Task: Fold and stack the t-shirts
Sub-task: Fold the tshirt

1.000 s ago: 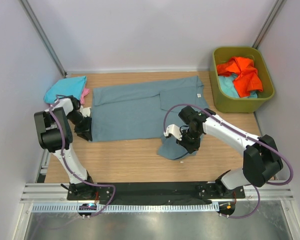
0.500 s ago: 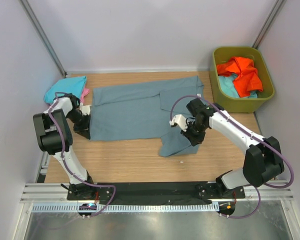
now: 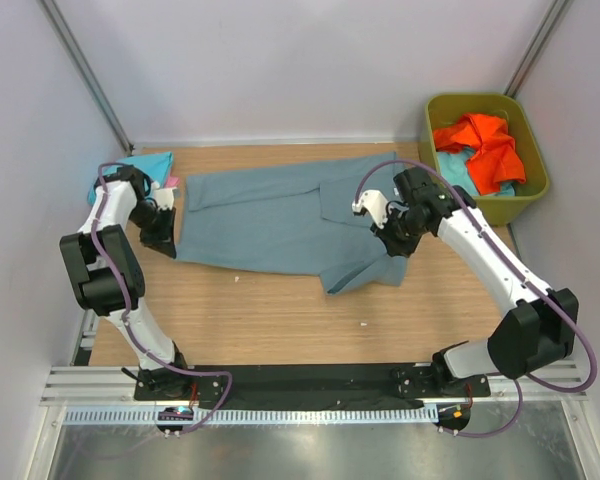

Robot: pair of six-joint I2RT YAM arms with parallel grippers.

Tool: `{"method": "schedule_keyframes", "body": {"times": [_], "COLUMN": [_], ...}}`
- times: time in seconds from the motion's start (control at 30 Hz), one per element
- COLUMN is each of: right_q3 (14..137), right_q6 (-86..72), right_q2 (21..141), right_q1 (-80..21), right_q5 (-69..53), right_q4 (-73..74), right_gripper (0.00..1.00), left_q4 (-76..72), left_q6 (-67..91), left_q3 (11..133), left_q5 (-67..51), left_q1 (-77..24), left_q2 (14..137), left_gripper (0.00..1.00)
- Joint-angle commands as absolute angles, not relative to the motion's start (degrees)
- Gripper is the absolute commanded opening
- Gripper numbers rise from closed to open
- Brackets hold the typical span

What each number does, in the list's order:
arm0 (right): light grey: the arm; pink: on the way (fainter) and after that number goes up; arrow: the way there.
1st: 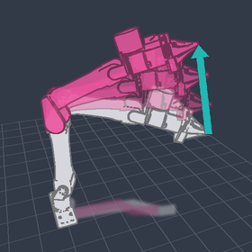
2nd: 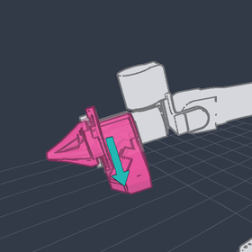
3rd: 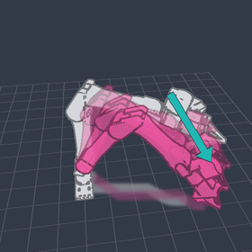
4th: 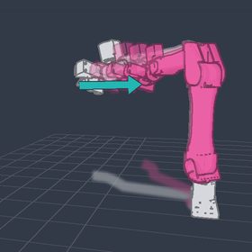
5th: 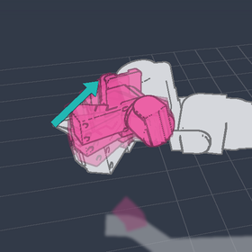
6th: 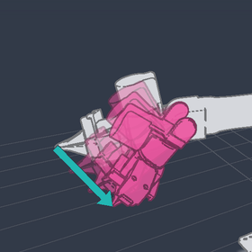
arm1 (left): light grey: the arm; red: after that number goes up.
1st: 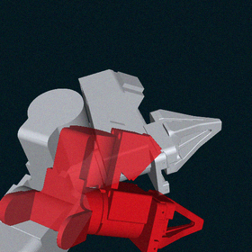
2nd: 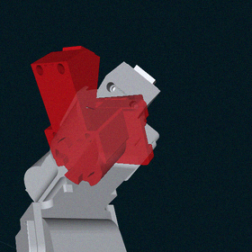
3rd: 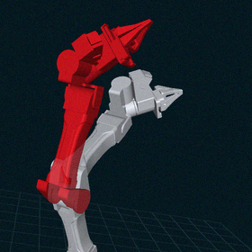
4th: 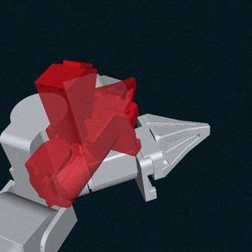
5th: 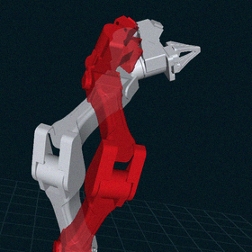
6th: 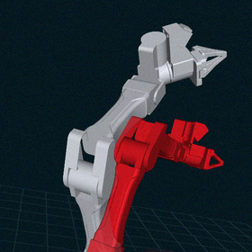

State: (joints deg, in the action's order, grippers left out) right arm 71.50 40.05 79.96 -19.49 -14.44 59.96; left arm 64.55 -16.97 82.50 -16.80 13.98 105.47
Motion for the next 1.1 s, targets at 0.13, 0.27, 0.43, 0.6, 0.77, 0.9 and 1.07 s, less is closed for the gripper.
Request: {"method": "schedule_keyframes", "body": {"times": [0.13,0.27,0.43,0.6,0.77,0.9,1.07], "right_q3": [78.75,82.51,87.62,94.91,101.86,106.95,115.2], "right_q6": [38.58,38.58,37.97,36.83,36.21,35.69,33.49], "right_q2": [79.36,81.46,84.98,91.13,96.76,103.6,111.26], "right_q1": [-18.02,-16.7,-15.12,-12.4,-10.73,-9.85,-9.23], "right_q5": [-12.48,-10.9,-8.97,-8.52,-8.0,-7.38,-7.12], "right_q4": [56.69,54.94,51.16,48.69,46.76,45.7,44.3], "right_gripper": [0.01,0.01,0.01,0.01,0.01,0.01,0.01], "left_q4": [67.24,69.08,70.66,72.86,75.85,76.38,77.35], "left_q6": [-17.93,-17.41,-15.82,-15.12,-13.89,-13.27,-13.8], "left_q3": [85.25,88.15,95.52,102.65,111.87,117.5,124.09], "left_q5": [-18.63,-19.51,-21.27,-22.06,-23.11,-22.94,-21.89], "left_q1": [13.54,13.36,13.1,12.13,11.51,11.34,10.9], "left_q2": [104.23,106.69,110.73,116.62,121.81,126.02,131.04], "left_gripper": [0.0,0.0,0.0,0.0,0.0,0.0,0.0]}}
